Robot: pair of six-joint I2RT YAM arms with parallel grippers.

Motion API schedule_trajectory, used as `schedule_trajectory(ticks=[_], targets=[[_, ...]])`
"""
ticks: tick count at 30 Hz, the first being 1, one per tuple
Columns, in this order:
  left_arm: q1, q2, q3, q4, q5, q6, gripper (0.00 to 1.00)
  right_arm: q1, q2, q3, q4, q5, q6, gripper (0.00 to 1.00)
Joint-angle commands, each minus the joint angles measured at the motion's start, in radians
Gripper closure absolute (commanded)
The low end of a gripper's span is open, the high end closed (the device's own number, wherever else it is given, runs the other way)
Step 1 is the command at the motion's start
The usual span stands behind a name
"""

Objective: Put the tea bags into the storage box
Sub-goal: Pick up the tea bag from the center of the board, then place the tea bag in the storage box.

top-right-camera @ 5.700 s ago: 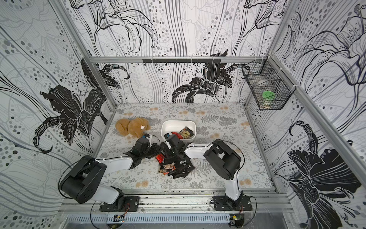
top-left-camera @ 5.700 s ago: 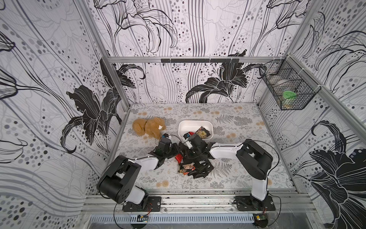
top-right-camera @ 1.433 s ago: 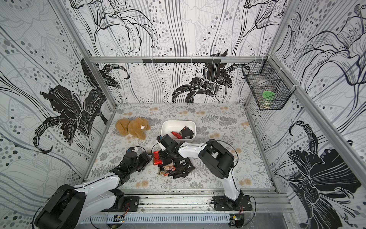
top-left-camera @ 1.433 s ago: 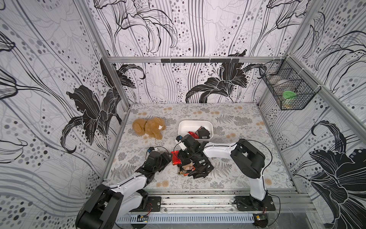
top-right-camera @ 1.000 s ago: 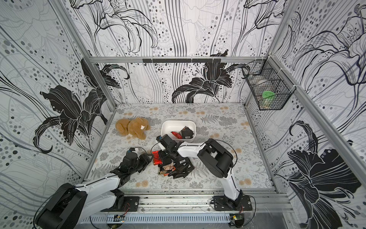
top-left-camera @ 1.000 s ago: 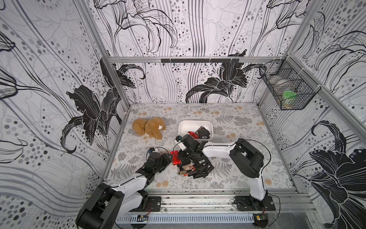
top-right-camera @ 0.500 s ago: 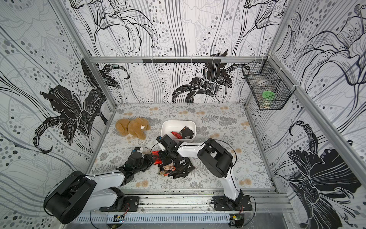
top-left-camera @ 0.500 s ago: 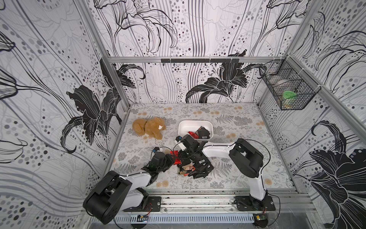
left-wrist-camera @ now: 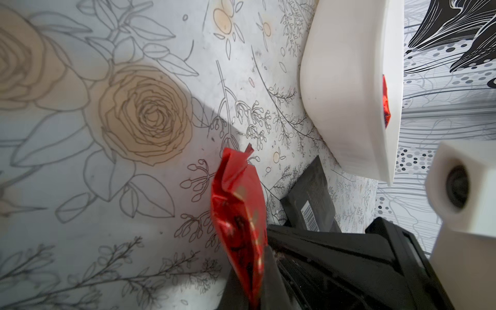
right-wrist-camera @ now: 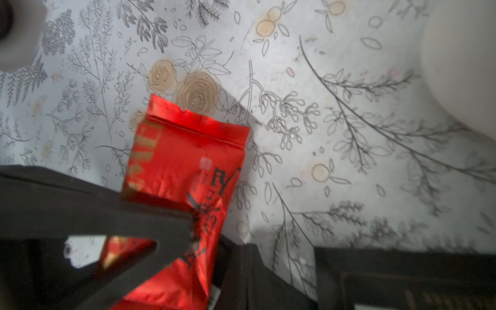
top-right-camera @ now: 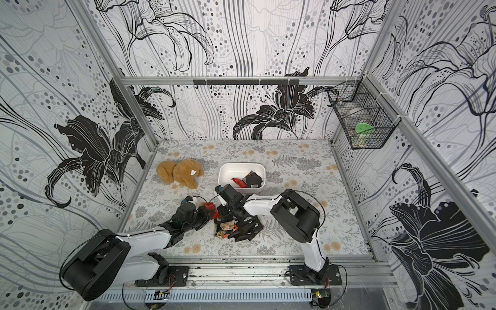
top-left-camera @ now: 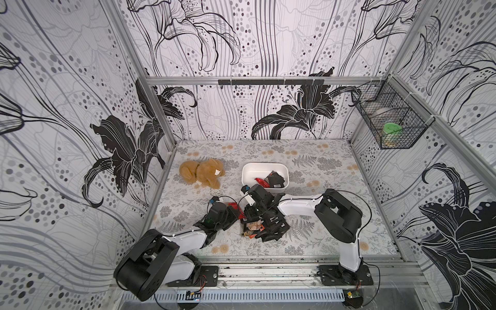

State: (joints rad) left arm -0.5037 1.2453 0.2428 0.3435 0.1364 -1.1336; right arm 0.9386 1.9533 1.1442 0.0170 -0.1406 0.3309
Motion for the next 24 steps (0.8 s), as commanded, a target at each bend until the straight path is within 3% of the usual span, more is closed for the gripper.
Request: schedule_trajectory(ticks=[1,7,14,19,24], targets=[[-0.004,-0.073,0.049,-0.128,-0.059,0.061,1.00,0.003,-0.126,-0.087,0.101,0.106,0.001,0.94],[-0.003,-0.209,0.165,-0.407,-0.147,0.176,1.00,-0.012,-0.349,-0.273,0.216,0.347,0.024,0.87],[-0.009,-0.228,0.424,-0.695,-0.266,0.318,1.00,-0.244,-0.563,-0.504,0.360,0.269,0.175,0.69],[-0.019,-0.133,0.592,-0.735,-0.240,0.362,1.00,-0.293,-0.691,-0.582,0.369,0.314,0.178,0.63],[-0.041,-0.080,0.602,-0.638,-0.176,0.315,1.00,-0.294,-0.686,-0.574,0.362,0.293,0.180,0.63]])
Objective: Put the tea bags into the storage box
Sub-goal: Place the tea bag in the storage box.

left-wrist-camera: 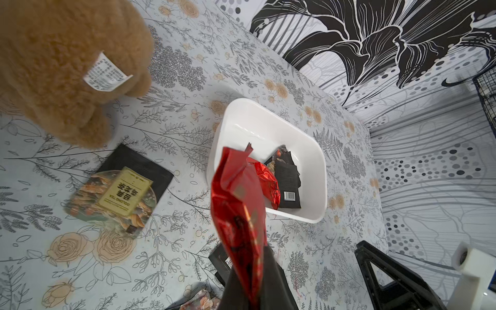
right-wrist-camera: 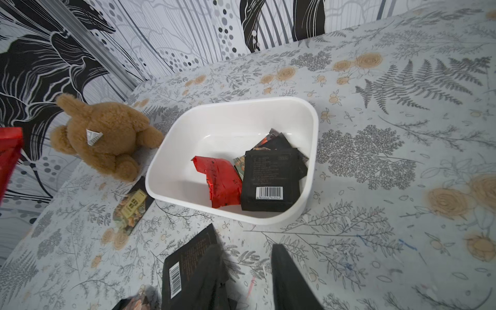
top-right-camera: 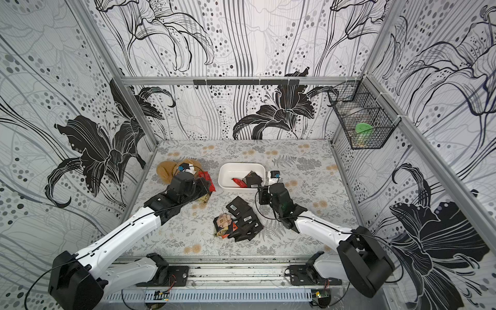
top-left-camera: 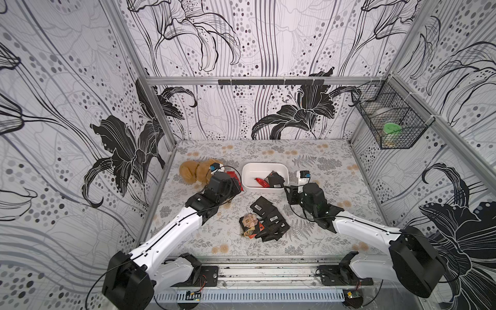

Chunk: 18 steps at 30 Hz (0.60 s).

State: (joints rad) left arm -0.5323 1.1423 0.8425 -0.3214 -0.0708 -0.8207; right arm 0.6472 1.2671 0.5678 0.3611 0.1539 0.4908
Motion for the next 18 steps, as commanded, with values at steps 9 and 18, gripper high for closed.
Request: schedule_trajectory(ticks=[9,18], targets=[[-0.088,0.183,0.109,0.127,0.057,-0.020,1.00,-0.004,-0.066,-0.013,0.029,-0.058,0.006,0.29],[-0.151,0.610,0.532,0.055,0.029,0.035,1.00,-0.025,-0.142,-0.068,0.004,-0.031,0.014,0.13]])
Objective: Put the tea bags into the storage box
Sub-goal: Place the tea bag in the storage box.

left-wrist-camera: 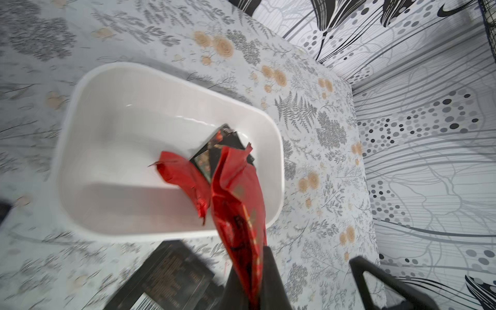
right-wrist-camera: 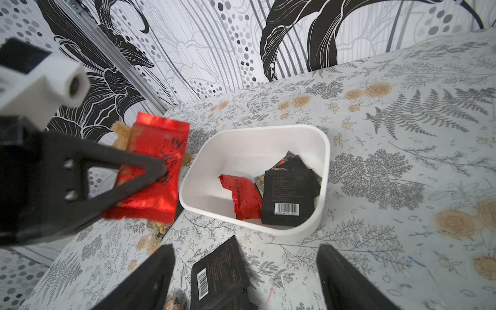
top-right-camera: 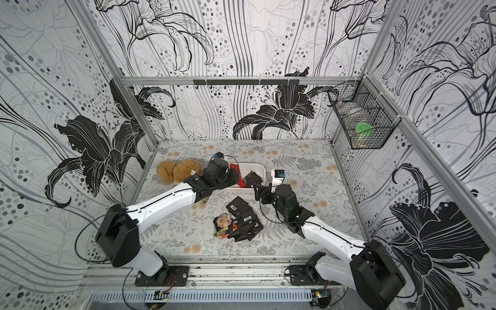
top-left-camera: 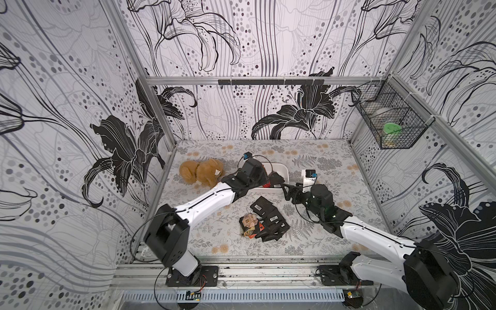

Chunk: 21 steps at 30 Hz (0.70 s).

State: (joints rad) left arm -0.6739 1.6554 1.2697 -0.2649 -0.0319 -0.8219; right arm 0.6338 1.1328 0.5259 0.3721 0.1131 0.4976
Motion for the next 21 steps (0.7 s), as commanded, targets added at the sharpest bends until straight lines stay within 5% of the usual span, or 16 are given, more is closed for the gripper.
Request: schedule_trajectory(ticks=[1,9,12,15,21], targets=[[-0.011,0.138,0.148,-0.012,-0.011,0.042,1.00,-0.018,-0.011,-0.031,-0.003,0.010,0.008,0.14],[-0.010,0.397,0.419,-0.108,-0.025,0.069,0.94,-0.046,0.013,-0.036,0.017,-0.035,0.013,0.14],[-0.004,0.435,0.476,-0.153,-0.064,0.075,0.75,-0.046,0.034,-0.029,0.026,-0.052,0.013,0.14],[0.006,0.414,0.461,-0.171,-0.129,0.075,0.52,-0.046,0.042,-0.025,0.030,-0.064,0.007,0.15],[0.032,0.201,0.262,-0.105,-0.244,0.058,0.42,-0.046,0.044,-0.023,0.030,-0.069,-0.005,0.16]])
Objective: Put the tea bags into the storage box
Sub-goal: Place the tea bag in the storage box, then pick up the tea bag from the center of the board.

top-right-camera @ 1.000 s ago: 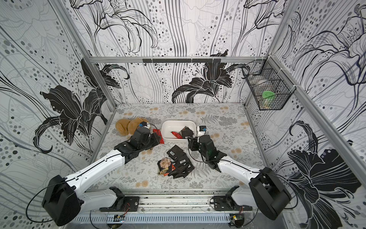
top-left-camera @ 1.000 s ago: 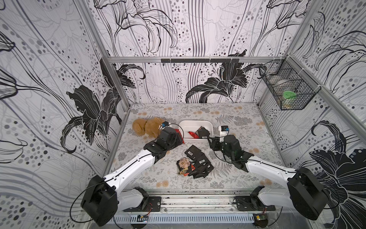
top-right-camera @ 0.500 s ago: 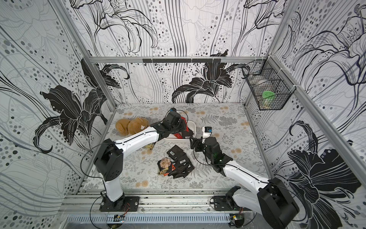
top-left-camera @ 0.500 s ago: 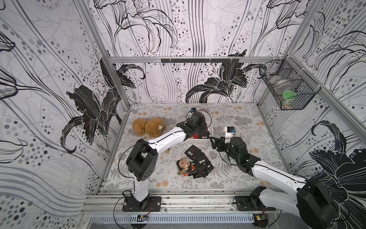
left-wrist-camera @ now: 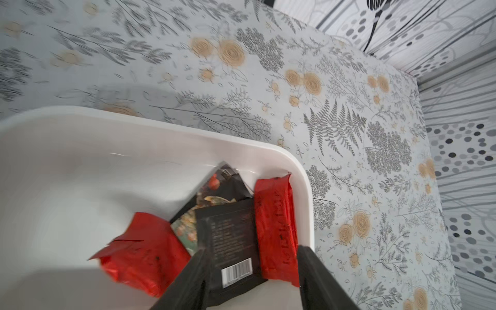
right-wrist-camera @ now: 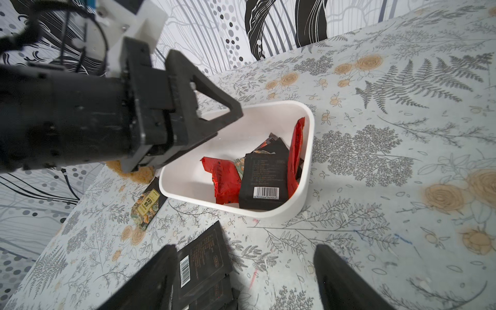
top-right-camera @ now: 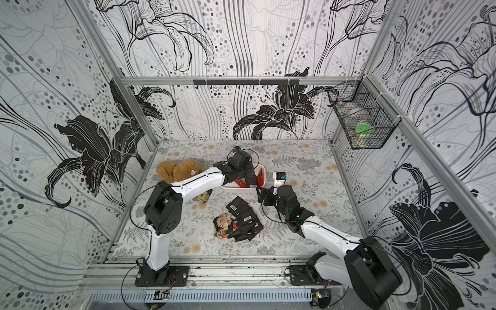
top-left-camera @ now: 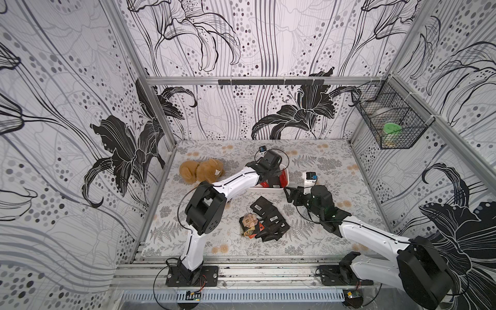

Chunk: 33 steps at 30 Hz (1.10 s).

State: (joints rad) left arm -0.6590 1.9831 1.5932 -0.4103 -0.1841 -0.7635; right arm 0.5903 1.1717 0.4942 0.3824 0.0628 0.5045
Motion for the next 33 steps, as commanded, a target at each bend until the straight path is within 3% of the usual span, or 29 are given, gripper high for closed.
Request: schedule_trajectory(ticks=[1,6,11,19,26,33], targets=[[0.022,-0.170,-0.111,0.062,-0.089,-0.004,0.42,-0.003,0.011,0.013,0.021,-0.027,-0.015,0.16],[0.023,-0.333,-0.316,0.138,0.011,-0.026,0.41,-0.001,0.082,0.058,0.020,-0.144,-0.033,0.21],[0.020,-0.479,-0.588,0.287,0.120,-0.118,0.41,0.004,0.170,0.125,-0.016,-0.287,-0.071,0.34],[0.019,-0.620,-0.921,0.535,0.136,-0.275,0.42,0.087,0.338,0.262,-0.169,-0.219,-0.129,0.55],[0.021,-0.612,-1.041,0.709,0.231,-0.373,0.43,0.094,0.457,0.338,-0.203,-0.269,-0.128,0.77],[0.021,-0.577,-1.067,0.735,0.216,-0.396,0.45,0.105,0.558,0.414,-0.271,-0.255,-0.144,0.82]])
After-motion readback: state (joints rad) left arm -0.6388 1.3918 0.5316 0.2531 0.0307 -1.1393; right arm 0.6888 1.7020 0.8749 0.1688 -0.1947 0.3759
